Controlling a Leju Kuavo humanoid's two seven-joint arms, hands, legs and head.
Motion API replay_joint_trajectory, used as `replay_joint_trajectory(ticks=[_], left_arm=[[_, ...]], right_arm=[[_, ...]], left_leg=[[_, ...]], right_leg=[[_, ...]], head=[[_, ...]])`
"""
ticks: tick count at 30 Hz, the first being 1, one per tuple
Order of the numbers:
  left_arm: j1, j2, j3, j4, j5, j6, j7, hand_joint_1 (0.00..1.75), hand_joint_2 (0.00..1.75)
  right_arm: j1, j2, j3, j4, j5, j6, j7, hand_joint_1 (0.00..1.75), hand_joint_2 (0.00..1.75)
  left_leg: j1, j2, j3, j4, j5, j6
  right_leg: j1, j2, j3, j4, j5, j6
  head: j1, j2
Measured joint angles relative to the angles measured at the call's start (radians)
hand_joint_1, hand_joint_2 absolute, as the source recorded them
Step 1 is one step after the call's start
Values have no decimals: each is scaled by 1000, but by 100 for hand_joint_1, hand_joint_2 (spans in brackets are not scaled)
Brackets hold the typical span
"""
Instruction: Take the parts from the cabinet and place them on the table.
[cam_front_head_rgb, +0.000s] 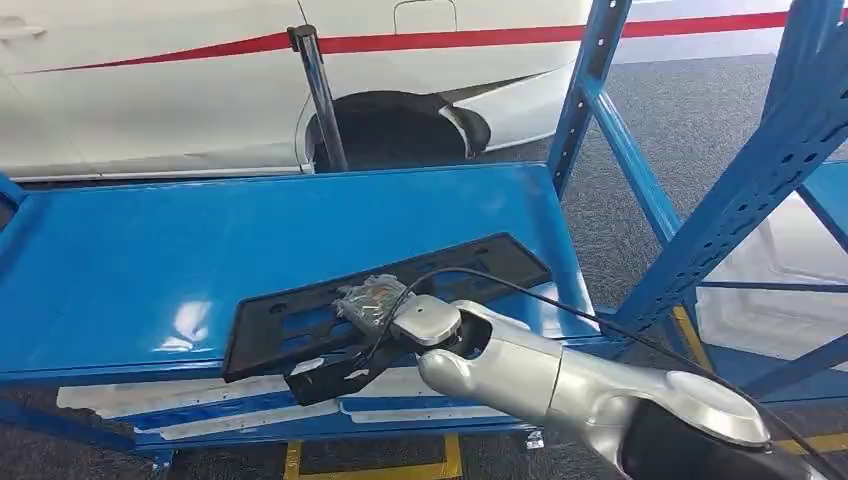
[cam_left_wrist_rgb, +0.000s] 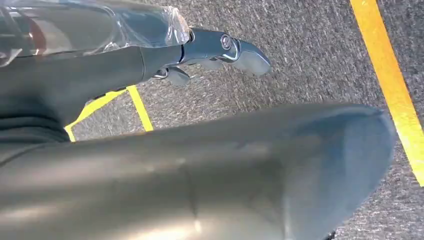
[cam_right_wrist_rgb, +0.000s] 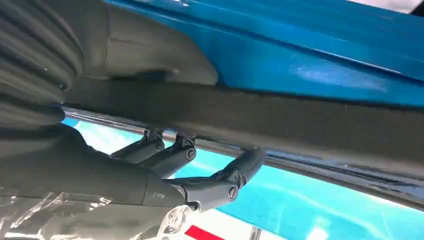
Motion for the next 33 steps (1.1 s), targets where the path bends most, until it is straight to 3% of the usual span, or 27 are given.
replay_joint_trajectory(ticks=[11, 12, 21, 33], left_arm=[[6, 0, 0, 0, -4, 3, -3, 0, 0], [6, 0, 0, 0, -5, 8, -3, 0, 175], [11, 0, 0, 0, -19, 23, -28, 0, 175], [9, 1, 0, 0, -53, 41, -92, 0, 175]], right_arm=[[-13, -9, 19, 0, -24, -38, 8, 175, 175], [-12, -9, 21, 0, -23, -48, 8, 175, 175], [18, -19, 26, 0, 34, -168, -28, 175, 175], [53, -30, 7, -1, 103, -203, -52, 175, 175]], left_leg=[[-4, 0, 5, 0, 1, -2], [-4, 0, 5, 0, 1, -2], [-4, 0, 5, 0, 1, -2], [-3, 0, 6, 0, 1, -2]], right_leg=[[-3, -1, 5, 0, 1, 0], [-3, -1, 5, 0, 1, 0], [-3, -1, 5, 0, 1, 0], [-3, -1, 5, 0, 1, 0]], head=[[0, 0], [0, 0], [0, 0], [0, 0]])
